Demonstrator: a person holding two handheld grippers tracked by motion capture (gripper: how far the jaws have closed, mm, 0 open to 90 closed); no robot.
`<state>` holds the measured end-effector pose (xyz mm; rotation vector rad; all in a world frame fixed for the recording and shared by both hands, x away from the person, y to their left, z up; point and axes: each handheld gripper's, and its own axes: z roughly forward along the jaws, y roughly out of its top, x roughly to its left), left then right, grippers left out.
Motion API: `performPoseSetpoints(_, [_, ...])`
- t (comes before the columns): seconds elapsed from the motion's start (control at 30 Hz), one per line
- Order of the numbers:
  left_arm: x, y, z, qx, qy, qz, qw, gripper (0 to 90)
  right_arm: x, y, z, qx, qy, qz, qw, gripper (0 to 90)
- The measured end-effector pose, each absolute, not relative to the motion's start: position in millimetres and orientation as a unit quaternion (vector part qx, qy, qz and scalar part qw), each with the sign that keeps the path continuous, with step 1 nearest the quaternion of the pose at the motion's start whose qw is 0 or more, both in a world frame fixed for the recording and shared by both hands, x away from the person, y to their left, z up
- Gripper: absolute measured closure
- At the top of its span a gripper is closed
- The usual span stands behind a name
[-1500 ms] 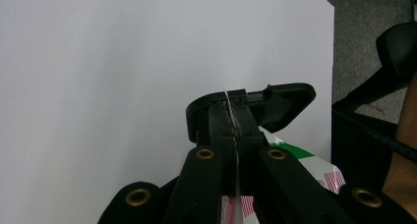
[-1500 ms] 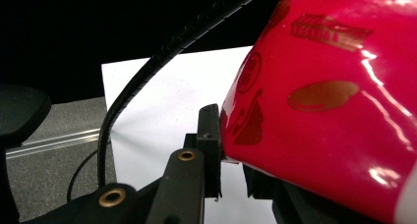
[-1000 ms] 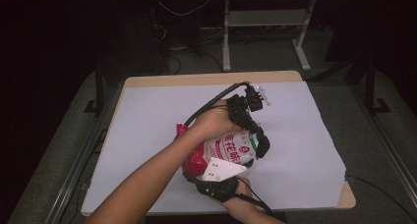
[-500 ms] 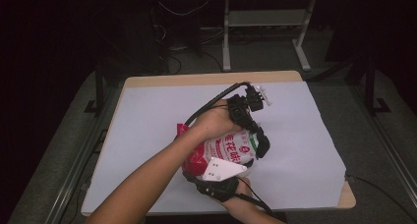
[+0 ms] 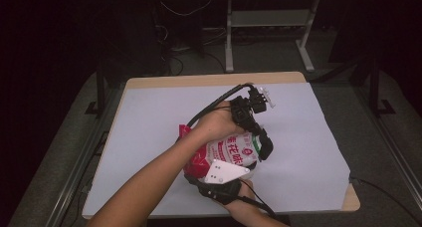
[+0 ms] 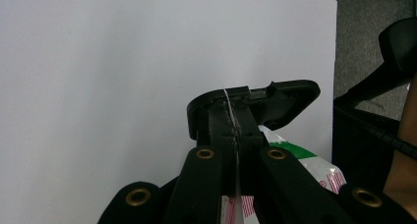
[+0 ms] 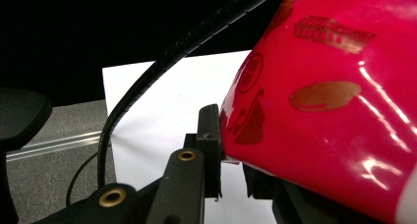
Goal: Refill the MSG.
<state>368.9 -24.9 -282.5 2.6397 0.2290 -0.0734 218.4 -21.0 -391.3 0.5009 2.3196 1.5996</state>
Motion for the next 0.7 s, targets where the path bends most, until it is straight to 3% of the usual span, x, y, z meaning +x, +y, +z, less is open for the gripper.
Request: performPoseSetpoints(0.7, [368.5,-26.1,-283.0,0.967,0.084,-0.027,0.24,89.9,218.6,-20.9,-390.0,0.171,0.801,0.556,0.14,79.0])
